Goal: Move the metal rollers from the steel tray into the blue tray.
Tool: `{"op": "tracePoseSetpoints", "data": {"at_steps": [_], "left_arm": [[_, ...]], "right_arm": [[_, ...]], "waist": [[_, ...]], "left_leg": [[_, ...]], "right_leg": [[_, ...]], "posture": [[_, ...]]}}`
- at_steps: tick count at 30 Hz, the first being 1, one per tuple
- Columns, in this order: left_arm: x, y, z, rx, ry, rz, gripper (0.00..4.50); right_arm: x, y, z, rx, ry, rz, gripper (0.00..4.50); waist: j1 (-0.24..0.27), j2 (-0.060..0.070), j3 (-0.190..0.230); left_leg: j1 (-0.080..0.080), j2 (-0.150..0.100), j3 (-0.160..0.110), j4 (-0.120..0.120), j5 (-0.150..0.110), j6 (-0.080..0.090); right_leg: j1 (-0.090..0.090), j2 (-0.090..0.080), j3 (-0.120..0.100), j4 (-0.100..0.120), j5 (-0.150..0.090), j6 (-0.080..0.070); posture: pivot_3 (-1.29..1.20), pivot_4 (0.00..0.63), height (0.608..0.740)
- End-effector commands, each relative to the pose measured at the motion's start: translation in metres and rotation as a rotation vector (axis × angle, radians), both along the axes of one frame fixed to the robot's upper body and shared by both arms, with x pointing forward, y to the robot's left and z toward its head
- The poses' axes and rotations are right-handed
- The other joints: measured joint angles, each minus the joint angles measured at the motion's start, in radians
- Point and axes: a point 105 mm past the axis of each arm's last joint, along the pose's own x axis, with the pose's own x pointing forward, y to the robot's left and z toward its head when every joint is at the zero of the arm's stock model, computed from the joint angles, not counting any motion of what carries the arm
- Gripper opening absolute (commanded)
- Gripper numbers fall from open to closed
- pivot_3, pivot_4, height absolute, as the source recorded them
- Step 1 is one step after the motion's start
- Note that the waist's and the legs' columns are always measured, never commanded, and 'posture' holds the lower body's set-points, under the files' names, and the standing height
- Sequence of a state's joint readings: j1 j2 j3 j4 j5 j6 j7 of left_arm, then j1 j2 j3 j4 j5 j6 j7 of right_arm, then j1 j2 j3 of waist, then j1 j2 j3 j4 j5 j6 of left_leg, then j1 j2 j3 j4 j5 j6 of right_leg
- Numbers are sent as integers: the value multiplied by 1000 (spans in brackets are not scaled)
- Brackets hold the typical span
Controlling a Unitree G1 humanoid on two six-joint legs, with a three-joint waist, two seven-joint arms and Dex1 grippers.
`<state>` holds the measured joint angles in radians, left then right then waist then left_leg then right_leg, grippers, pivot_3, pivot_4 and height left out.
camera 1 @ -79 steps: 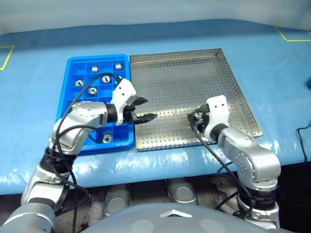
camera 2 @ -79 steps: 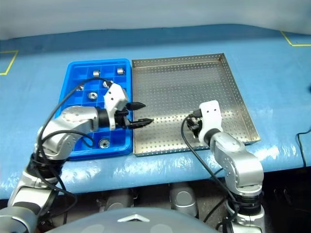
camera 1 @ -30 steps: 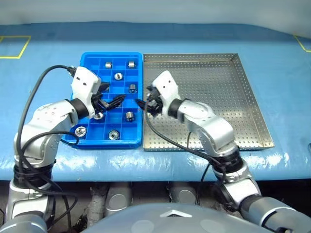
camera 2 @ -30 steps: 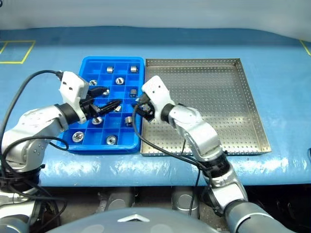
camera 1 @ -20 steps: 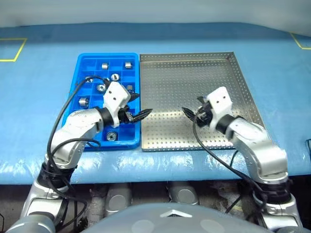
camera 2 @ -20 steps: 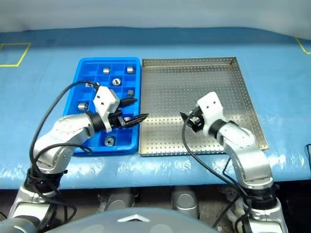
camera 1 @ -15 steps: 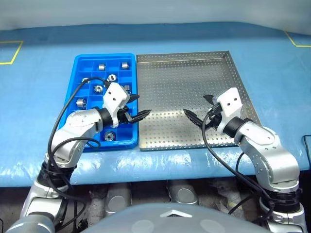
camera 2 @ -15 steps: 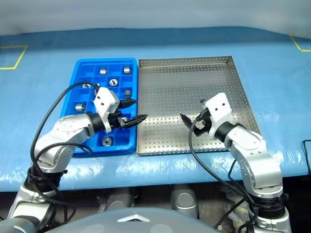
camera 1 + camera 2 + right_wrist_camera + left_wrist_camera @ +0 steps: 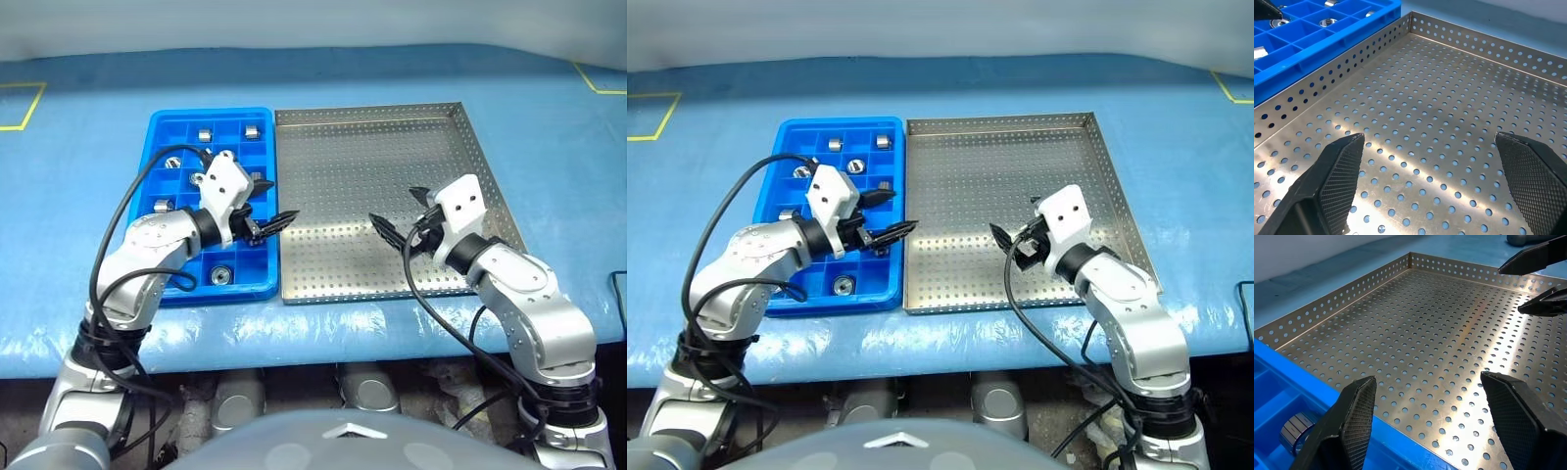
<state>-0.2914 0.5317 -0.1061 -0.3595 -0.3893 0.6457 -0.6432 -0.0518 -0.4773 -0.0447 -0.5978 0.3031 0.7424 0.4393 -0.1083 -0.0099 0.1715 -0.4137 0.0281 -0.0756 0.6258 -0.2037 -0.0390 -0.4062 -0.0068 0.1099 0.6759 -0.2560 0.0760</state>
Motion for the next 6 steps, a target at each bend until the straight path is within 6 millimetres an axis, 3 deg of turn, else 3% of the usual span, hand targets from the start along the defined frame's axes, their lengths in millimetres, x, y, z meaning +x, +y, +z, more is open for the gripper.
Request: {"op": "tracePoseSetpoints", "data": {"at_steps": [1,6], "left_arm": [[-3,-3,12,-9,-56,-6,3694],[-5,-2,11,-7,-56,2,3694]], "right_arm": [[1,1,9,4,-45,10,4493],[3,1,9,1,-44,19,4493]], "waist": [[1,0,0],[6,0,0]], "left_leg": [[0,0,0,0,0,0],[0,0,0,0,0,0]], "right_leg": [[0,0,0,0,0,0],[0,0,0,0,0,0]], "posture": [[-72,150,740],[-54,150,740]]}}
